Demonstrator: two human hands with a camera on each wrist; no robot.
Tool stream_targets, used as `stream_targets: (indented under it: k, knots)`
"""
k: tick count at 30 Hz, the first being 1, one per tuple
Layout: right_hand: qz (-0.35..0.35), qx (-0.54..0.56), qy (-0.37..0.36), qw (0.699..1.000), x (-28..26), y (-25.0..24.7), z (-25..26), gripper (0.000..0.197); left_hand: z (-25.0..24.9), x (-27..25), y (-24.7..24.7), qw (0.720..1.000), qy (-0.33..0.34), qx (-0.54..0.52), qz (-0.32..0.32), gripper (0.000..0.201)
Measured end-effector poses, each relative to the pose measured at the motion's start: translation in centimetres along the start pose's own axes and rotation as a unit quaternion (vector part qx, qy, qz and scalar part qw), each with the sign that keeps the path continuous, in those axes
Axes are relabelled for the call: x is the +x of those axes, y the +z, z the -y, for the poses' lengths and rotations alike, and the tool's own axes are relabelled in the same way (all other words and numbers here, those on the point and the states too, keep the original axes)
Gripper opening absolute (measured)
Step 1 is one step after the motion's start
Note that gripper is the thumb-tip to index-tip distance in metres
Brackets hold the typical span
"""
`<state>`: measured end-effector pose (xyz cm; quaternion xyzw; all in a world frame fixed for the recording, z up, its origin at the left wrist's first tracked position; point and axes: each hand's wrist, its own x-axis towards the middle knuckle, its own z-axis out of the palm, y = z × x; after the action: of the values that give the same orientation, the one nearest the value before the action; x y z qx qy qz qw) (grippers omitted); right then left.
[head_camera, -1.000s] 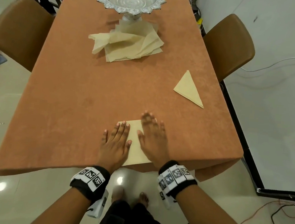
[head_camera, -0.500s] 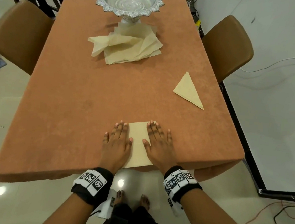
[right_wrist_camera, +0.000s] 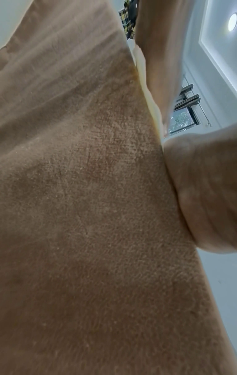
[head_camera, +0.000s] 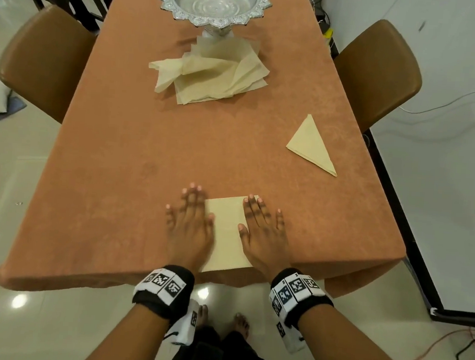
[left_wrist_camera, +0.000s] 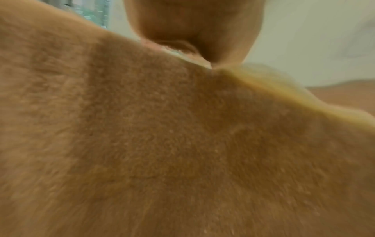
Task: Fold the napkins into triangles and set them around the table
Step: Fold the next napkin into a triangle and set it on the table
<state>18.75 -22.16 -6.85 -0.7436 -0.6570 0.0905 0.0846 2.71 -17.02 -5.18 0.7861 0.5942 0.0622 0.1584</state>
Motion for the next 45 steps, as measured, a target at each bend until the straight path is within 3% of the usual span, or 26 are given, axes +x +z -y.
stream_targets:
  k: [2,5,14,16,20,26,30,32,35,37,38,41,43,45]
  knots:
    - [0.001,-0.009,0.002,1.000,0.0,0.0,0.0,0.059,-1.8,0.0,1.2,0.998,0.063,0.015,0.019,0.058]
    - [-0.002,-0.016,0.002,1.000,0.0,-0.2,0.1,0.060,-1.5,-0.1,1.6,0.998,0.017,0.024,0.062,0.067]
    - [0.050,-0.002,-0.002,0.999,0.1,-1.3,0.3,0.065,5.1,1.3,-2.0,0.995,-0.089,0.035,0.039,0.058]
    - [0.060,0.030,0.007,0.998,0.8,-2.4,0.0,0.057,4.3,2.4,-2.7,0.999,-0.039,0.011,0.009,0.051]
    - [0.002,0.067,0.044,0.997,3.3,-4.4,-1.2,0.052,2.1,4.2,-2.9,0.999,0.047,0.014,-0.006,0.029]
    - [0.016,0.104,-0.030,0.994,6.5,-5.0,-1.8,0.034,2.6,3.8,-3.3,0.997,-0.010,-0.080,0.009,0.005]
    - [0.021,0.097,-0.077,0.992,8.3,-5.6,-0.5,0.039,3.0,1.9,-3.4,0.993,-0.041,-0.104,0.023,0.003]
    - [0.005,0.072,-0.086,0.994,8.1,-5.9,-0.3,0.041,3.4,1.2,-3.6,0.995,-0.039,-0.092,-0.011,0.008]
    - [-0.077,0.066,-0.076,0.992,5.0,-6.1,-1.0,0.031,4.0,0.7,-3.5,0.995,0.066,-0.035,-0.072,0.023]
    - [-0.155,0.055,-0.137,0.977,1.7,-5.2,-1.6,0.021,4.2,0.7,-3.2,0.984,0.168,0.010,-0.063,0.034]
    - [-0.162,0.044,-0.190,0.967,0.0,-4.5,-1.7,0.021,4.4,0.7,-3.0,0.977,0.205,0.034,-0.047,0.039]
    - [-0.071,-0.005,-0.322,0.944,-3.9,-1.9,-1.6,0.040,5.5,1.1,-2.8,0.963,0.257,0.078,-0.030,0.039]
    - [-0.030,-0.039,-0.335,0.941,-5.0,-1.0,-1.5,0.045,6.5,1.3,-2.9,0.958,0.270,0.093,-0.016,0.039]
    - [-0.060,-0.014,-0.313,0.948,-5.2,-0.9,-1.4,0.028,7.0,1.1,-3.1,0.957,0.273,0.094,0.000,0.041]
